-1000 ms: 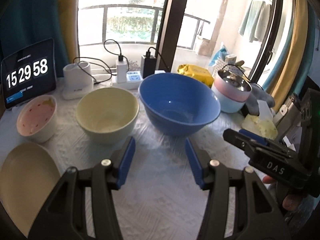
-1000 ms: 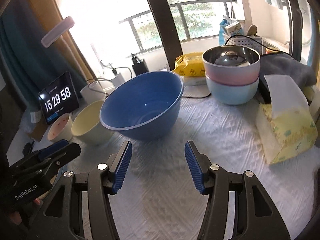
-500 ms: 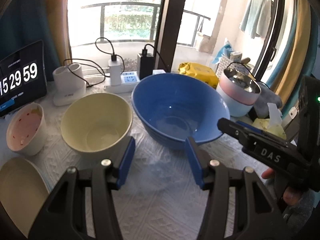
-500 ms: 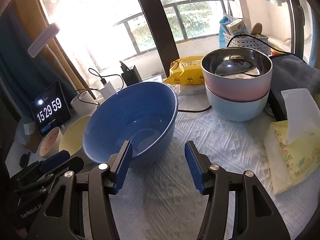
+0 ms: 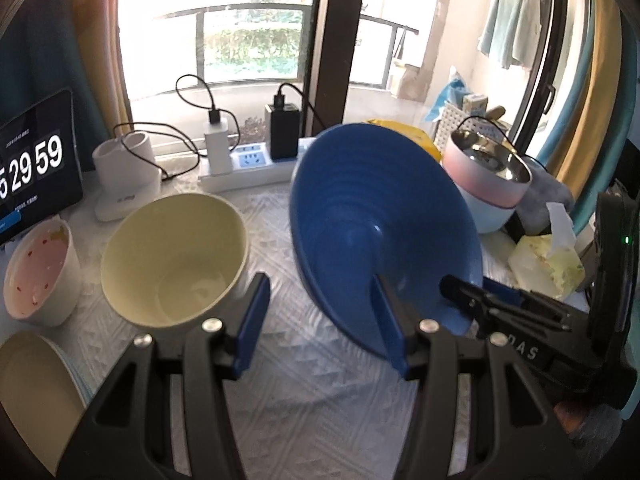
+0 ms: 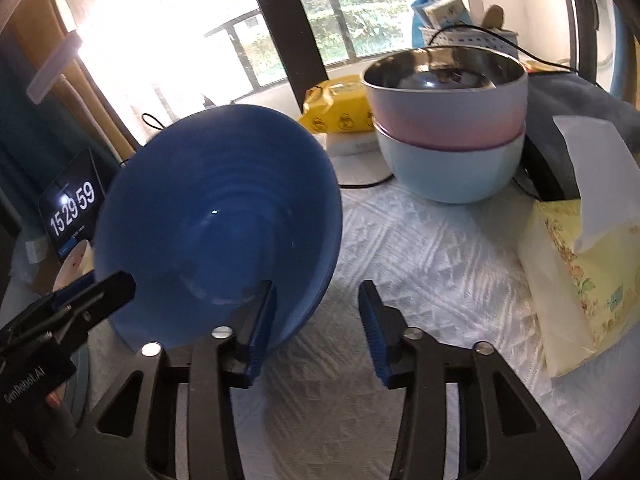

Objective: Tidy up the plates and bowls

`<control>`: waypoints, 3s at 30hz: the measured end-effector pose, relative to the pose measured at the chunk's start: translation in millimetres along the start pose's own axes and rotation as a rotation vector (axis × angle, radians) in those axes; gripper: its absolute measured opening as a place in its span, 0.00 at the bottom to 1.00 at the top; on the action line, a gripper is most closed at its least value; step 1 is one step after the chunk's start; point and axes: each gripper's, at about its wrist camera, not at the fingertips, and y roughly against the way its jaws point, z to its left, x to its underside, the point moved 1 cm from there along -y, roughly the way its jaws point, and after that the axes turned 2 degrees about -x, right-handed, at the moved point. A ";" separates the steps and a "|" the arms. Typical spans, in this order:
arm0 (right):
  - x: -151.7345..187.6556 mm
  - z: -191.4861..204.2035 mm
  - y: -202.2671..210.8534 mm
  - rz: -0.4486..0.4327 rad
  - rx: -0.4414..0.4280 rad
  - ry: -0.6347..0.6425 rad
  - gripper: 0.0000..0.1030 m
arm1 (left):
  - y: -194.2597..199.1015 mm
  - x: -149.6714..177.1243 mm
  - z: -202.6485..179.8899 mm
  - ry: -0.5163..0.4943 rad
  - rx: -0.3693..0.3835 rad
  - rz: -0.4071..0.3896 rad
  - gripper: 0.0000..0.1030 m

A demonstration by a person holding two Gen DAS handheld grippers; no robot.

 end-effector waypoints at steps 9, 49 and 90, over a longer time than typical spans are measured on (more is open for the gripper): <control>2.9 -6.4 -10.8 0.023 -0.003 -0.018 0.22 | -18.4 -2.0 -11.9 -0.052 -0.014 0.008 0.51; 25.3 36.7 73.4 -0.111 0.001 0.053 0.17 | 41.8 29.0 6.9 -0.025 0.022 -0.019 0.32; 108.2 136.5 116.9 -0.033 -0.036 0.147 0.17 | 113.4 112.9 91.0 0.082 0.032 0.059 0.32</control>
